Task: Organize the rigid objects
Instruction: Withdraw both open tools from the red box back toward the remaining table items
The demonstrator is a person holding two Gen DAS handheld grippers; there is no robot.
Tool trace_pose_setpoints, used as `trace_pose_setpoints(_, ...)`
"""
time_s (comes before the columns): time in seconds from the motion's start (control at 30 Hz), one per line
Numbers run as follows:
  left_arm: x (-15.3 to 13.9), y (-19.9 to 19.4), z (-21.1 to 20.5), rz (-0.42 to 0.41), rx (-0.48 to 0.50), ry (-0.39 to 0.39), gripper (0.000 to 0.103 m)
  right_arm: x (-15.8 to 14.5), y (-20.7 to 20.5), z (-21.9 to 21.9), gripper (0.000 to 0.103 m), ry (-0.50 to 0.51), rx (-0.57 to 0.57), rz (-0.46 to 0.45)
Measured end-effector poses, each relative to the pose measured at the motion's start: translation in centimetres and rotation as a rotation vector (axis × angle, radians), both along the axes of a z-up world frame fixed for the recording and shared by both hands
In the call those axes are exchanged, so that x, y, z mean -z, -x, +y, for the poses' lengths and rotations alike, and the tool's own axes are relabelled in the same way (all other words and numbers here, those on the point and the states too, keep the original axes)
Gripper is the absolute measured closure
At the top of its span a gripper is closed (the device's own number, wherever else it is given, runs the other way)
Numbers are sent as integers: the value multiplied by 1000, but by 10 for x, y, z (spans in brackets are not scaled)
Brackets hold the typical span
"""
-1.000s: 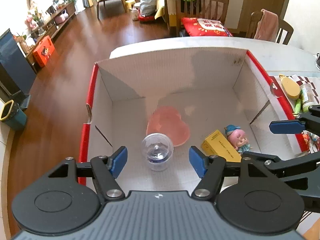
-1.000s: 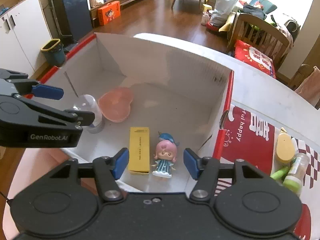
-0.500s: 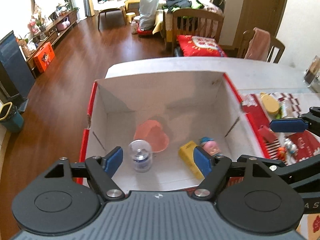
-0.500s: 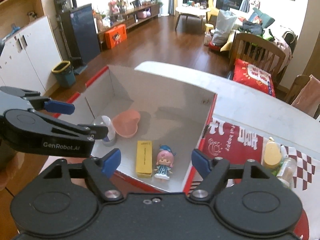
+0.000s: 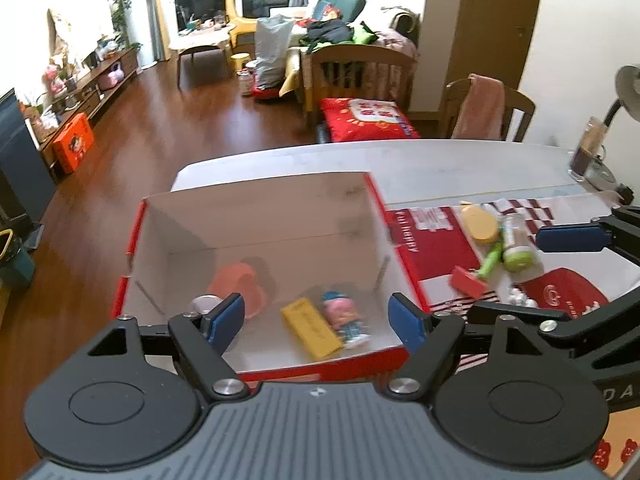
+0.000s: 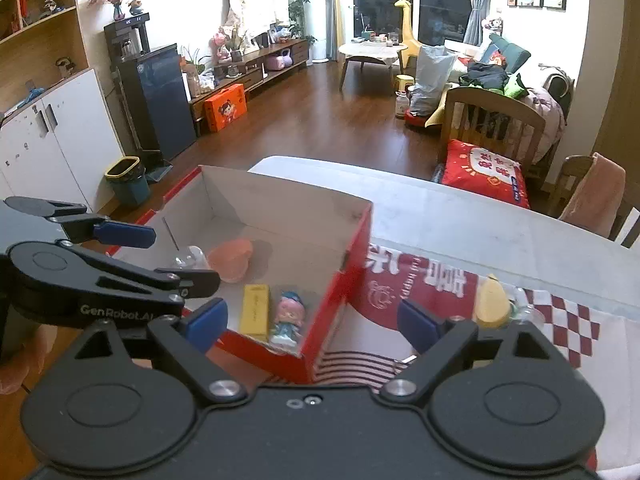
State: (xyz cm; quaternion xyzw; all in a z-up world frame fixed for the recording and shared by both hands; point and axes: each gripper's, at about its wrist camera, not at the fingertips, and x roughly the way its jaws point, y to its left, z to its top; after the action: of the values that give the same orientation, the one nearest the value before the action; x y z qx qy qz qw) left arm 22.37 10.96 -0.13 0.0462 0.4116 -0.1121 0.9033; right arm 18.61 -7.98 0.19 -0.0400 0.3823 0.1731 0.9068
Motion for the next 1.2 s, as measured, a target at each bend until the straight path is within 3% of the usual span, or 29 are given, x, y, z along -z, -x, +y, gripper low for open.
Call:
trace_pose_setpoints(0.37, -8, 19, -61, -46, 44, 53, 18, -1, 17, -67, 5, -21, 44, -5)
trace_pose_setpoints(0.7, 0, 22, -114, -89, 45, 93, 5, 8, 28, -124, 3, -23, 71, -19)
trace_pose_setpoints(1.0, 11, 21, -154, -125, 66, 111, 5, 25, 33, -170, 3, -33, 90, -20)
trace_pose_setpoints(1.2, 24, 14, -174, -92, 50, 106, 5, 40, 34, -192, 3, -42, 91, -50)
